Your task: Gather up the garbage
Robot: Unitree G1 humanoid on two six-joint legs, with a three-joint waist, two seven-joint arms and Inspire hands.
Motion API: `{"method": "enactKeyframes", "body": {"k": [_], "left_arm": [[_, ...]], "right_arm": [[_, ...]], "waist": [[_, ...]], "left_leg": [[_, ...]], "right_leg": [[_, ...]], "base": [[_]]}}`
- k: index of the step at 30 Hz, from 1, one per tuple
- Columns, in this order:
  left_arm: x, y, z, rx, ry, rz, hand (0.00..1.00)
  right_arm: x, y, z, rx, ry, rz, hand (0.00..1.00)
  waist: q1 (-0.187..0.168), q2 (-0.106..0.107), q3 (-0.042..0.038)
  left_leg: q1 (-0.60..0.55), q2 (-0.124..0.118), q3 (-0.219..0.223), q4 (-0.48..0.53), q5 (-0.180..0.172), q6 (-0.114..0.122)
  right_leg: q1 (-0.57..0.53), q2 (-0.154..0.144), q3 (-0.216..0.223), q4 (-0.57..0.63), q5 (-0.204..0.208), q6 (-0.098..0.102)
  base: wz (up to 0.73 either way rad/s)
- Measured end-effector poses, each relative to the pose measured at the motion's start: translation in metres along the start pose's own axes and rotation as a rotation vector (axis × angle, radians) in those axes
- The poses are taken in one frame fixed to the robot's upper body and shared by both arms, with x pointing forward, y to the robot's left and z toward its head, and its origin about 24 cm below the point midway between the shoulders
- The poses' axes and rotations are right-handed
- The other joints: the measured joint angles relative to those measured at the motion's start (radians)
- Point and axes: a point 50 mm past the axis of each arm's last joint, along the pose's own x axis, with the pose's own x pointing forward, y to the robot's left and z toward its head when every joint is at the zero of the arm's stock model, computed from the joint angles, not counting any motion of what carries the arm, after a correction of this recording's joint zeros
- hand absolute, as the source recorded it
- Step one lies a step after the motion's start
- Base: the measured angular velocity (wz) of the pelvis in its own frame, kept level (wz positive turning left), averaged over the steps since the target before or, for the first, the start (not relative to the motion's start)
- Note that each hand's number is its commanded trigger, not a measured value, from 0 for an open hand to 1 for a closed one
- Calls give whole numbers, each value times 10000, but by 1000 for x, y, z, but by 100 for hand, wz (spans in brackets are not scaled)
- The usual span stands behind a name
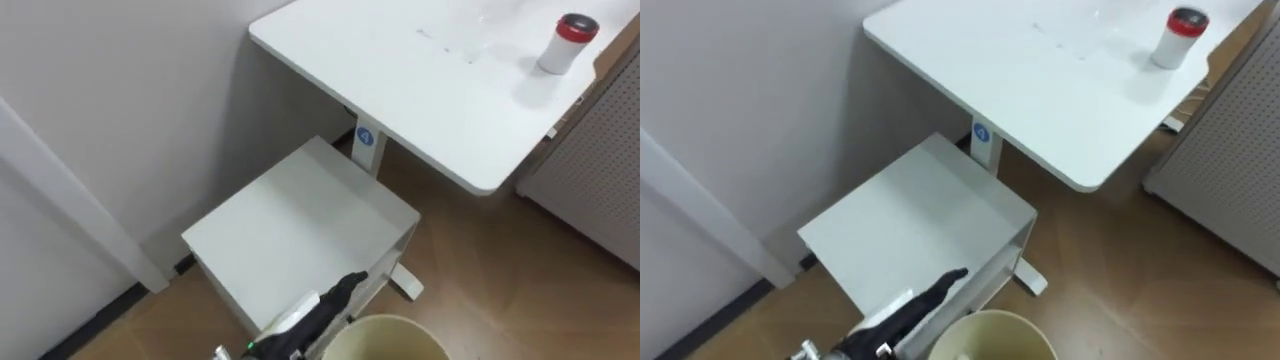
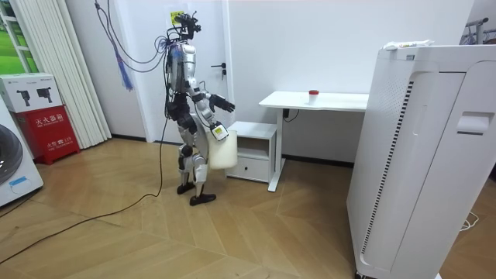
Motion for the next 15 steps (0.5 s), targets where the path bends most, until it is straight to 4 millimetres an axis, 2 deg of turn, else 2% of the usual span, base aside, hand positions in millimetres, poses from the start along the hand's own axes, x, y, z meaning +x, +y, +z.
{"method": "enactKeyframes", "body": {"k": [2, 5, 7, 9, 11, 13, 15], "left_arm": [[0, 2, 4, 186, -148, 62, 0], [-5, 5, 5, 208, -186, 409, 0], [-12, 5, 6, 29, -218, 697, 0], [-17, 8, 8, -113, -331, 935, 0], [-18, 14, 12, -153, -471, 1251, 0], [-19, 19, 16, -131, -660, 1509, 0], [-22, 26, 24, -10, -1051, 1878, 0]], "right_arm": [[-3, -2, -2, -145, -37, 41, 100], [-5, -1, -6, -401, -3, 213, 100], [-5, 0, -4, -645, -78, 405, 100], [-7, 2, -5, -877, -142, 631, 100], [-8, 4, -3, -1006, -278, 803, 100], [-10, 5, -5, -1054, -292, 870, 100], [-12, 3, -6, -1050, -376, 859, 100]], "waist": [[42, 3, -9], [192, -17, -48], [209, -26, -58], [383, -53, -142], [396, -40, -188], [388, -48, -249], [352, -45, -271]], "left_leg": [[182, 9, 43, -24, 0, -1], [555, 89, 171, 11, -89, -78], [804, 87, -145, 93, -152, -158], [1207, -66, -982, 0, -204, -233], [1492, -93, -1330, -110, -221, -264], [1829, -96, -1462, -264, -228, -276], [2110, -98, -1453, -440, -235, -292]], "right_leg": [[126, 25, 53, 4, -12, 7], [260, 190, 414, 16, -17, -5], [350, 311, 731, 3, -39, -49], [525, 487, 1164, 38, -45, -109], [653, 615, 1433, 22, -21, -144], [835, 729, 1687, 3, -12, -158], [982, 806, 1871, -12, -2, -154]], "base": [[-10], [-40], [-63], [-74], [-56], [-43], [-28]]}}
